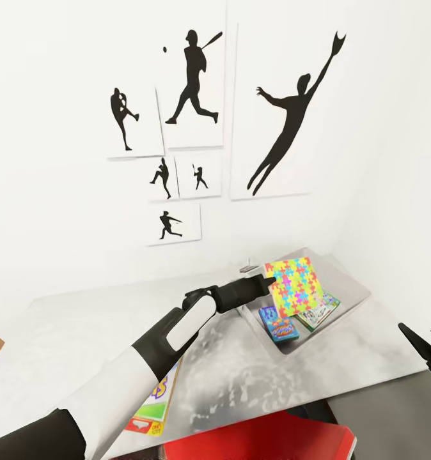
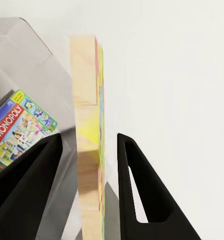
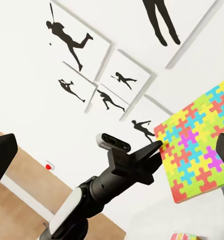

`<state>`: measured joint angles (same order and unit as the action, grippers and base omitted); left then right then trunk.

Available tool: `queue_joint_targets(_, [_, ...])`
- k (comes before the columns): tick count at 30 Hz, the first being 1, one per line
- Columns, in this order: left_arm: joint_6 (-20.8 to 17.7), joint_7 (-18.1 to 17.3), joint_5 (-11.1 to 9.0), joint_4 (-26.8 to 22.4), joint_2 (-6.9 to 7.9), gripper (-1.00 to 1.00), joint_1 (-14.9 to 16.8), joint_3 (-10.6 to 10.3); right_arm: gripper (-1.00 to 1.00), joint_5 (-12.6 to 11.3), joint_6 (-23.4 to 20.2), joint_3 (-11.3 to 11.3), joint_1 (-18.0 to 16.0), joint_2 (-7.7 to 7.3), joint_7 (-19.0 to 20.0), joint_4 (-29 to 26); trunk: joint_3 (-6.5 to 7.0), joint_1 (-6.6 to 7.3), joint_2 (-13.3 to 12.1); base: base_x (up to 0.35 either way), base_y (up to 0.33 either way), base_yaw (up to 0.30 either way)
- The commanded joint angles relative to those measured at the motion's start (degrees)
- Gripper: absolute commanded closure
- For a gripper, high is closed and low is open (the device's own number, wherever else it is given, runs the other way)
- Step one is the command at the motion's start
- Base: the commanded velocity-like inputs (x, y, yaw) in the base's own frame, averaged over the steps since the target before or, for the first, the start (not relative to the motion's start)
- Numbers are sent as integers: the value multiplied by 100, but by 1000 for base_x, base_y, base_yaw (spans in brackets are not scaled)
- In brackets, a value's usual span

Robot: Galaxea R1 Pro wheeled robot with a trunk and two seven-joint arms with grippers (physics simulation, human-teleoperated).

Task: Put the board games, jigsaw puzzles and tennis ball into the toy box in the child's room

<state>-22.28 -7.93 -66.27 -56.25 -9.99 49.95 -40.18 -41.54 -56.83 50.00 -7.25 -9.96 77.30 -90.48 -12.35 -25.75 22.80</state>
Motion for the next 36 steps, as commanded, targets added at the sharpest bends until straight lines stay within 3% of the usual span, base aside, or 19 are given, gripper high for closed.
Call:
queue_joint_targets(1, [-27, -4, -35, -2, 0, 100, 6, -1, -100, -12, -39, 6, -5, -2, 5, -1, -21, -3, 12, 0, 0, 0])
queue_joint_targets(6, [-83, 1, -35, -24, 0, 100, 6, -7, -100, -20, -53, 195, -7, -9, 24, -5, -68, -3, 12, 0, 0, 0])
queue_joint_targets(13, [-43, 2, -38, -26, 0, 100, 6, -7, -100, -21, -157, 292, -5, -20, 514, -34, -134, -3, 12, 0, 0, 0])
queue_joint_targets(18, [-17, -6, -43, -26, 0, 100, 6, -9, -100, -21, -306, 415, -5, -13, 643, -39, -181, -3, 12, 0, 0, 0])
queue_joint_targets(26, [14, -15, -39, 33, 0, 100, 6, -256, -100, -8, -317, 448, -5, -14, 671, -32, -257, -3, 12, 0, 0, 0])
queue_joint_targets(32, [41, -31, -35, 35, 0, 100, 6, -278, -100, -10, -317, 449, -5, 0, 677, -31, -313, -3, 12, 0, 0, 0])
queue_joint_targets(36, [298, -27, -35, 35, 0, 100, 6, -285, -100, -9, -311, 449, -5, 3, 681, -31, -351, -3, 12, 0, 0, 0])
